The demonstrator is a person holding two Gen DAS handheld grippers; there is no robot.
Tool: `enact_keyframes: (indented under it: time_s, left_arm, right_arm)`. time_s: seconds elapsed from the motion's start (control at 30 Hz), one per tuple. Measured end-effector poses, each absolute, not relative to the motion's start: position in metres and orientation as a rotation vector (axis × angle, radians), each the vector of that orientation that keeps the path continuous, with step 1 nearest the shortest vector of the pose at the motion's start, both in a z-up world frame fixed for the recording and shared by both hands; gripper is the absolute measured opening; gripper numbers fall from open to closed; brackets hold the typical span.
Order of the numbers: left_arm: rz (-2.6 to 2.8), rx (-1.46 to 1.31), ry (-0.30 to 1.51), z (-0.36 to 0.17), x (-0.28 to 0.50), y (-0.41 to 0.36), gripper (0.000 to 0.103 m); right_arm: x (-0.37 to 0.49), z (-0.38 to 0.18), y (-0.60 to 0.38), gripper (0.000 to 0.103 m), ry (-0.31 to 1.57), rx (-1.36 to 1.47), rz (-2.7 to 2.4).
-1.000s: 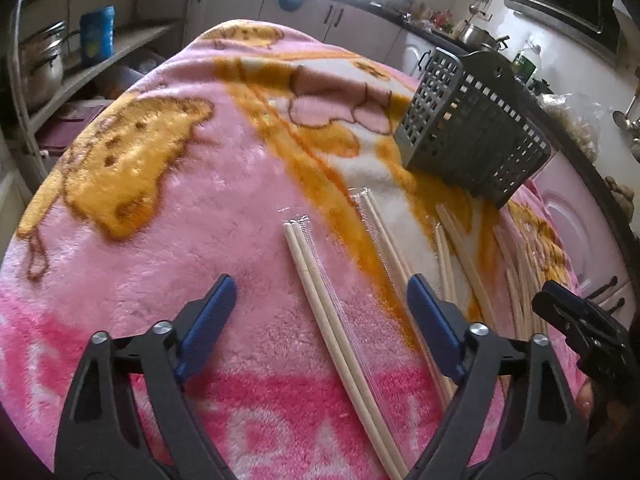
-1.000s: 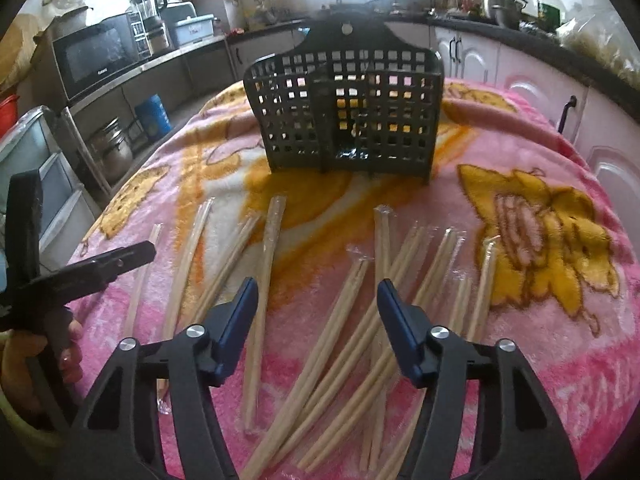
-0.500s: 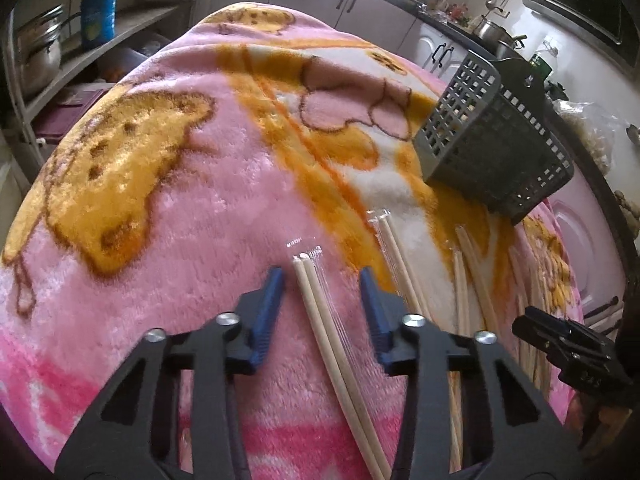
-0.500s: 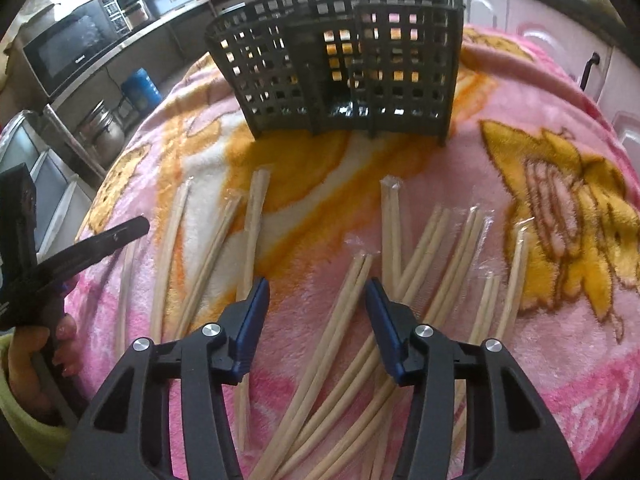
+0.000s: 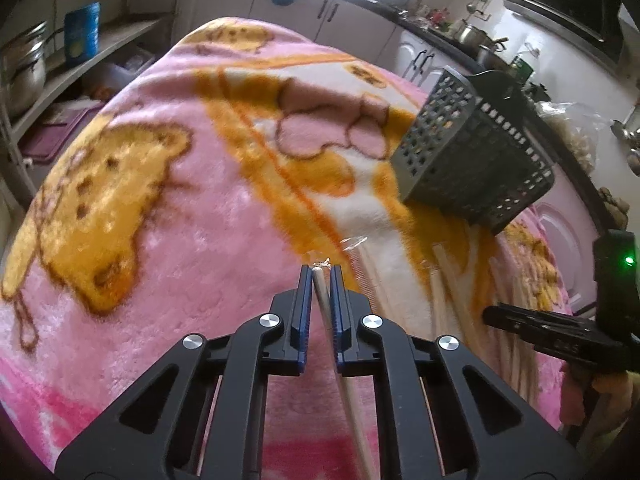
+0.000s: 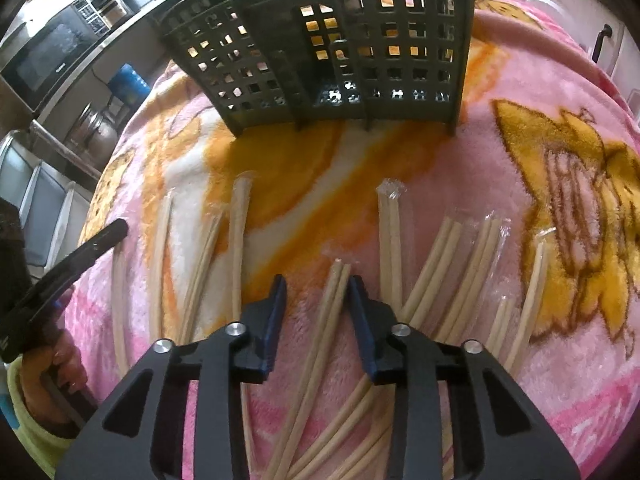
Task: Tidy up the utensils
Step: 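Close the left tool on a wrapped chopstick pair while the right tool grasps another, then lift both held chopstick pairs and carry them above the grey caddy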
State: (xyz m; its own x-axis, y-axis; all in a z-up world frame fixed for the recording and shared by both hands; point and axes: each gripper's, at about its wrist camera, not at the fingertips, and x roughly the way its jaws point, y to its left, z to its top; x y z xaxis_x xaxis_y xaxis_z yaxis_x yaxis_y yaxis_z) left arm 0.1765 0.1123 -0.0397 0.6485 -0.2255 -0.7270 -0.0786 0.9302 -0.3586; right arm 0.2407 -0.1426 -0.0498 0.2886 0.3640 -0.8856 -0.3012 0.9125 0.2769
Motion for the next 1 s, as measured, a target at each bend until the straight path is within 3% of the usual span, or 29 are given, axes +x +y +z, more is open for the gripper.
enact_keyframes:
  time_s: [0.07,0.47,1.0]
  left_arm:
    - [-0.100,-0.370,0.847,-0.031,0.177,0.109,0.003]
    - [-0.155,-0.296,0.765,0.018,0.190,0.086,0.001]
    - [-0.242,-0.253,0.615,0.090,0.220,0.047,0.001]
  right_arm:
    - [0.244,-0.050,-0.144,0.013,1.196,0.069,0.459]
    - [0.235,-0.003,-0.170,0.006,1.041,0.166,0.589]
    - [0.228,0.081,-0.222,0.006,0.718,0.303,0.642]
